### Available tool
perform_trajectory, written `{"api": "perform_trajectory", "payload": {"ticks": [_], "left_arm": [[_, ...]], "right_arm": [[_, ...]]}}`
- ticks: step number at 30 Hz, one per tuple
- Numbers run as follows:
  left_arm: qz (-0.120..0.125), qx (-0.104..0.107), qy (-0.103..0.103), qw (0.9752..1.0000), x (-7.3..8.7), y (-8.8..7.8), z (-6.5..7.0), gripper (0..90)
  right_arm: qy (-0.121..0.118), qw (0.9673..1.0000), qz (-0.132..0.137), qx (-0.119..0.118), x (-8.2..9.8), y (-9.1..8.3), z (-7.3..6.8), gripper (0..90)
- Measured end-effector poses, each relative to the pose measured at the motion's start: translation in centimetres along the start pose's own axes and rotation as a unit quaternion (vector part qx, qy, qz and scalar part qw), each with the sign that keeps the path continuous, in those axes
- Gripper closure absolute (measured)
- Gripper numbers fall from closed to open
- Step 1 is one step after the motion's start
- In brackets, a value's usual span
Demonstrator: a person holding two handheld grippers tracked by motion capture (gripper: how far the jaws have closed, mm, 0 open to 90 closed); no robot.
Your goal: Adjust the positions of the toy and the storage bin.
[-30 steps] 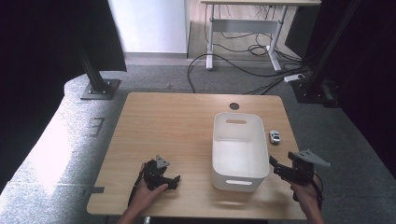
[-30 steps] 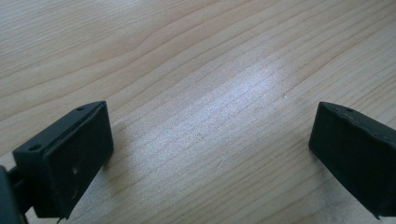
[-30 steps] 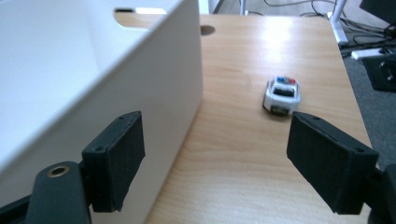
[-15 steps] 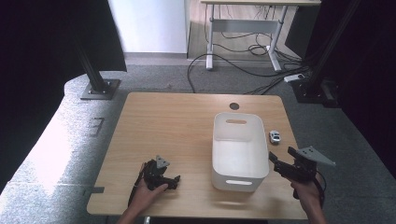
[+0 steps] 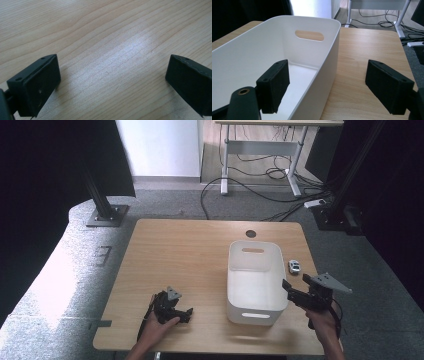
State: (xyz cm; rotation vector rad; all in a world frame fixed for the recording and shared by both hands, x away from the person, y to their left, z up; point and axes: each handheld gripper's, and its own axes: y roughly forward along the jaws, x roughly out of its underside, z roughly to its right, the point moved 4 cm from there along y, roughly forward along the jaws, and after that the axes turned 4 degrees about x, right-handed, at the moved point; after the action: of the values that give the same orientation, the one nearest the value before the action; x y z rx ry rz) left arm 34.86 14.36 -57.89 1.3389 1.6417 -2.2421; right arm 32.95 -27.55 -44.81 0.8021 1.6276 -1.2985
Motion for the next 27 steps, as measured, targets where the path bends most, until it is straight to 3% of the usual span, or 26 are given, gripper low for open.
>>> {"api": "perform_trajectory", "payload": {"ticks": [20,27], "left_arm": [[0.0,0.0,0.0,1.0,0.0,0.0,0.0,0.0],[0.0,0.0,0.0,1.0,0.0,0.0,0.0,0.0]], "right_arm": [[0.001,0.9998,-0.018,0.007,1.0,1.8,-0.2,21.4],[-0.006,0.999,-0.042,0.01,1.8,2.6,-0.7,26.8]]}}
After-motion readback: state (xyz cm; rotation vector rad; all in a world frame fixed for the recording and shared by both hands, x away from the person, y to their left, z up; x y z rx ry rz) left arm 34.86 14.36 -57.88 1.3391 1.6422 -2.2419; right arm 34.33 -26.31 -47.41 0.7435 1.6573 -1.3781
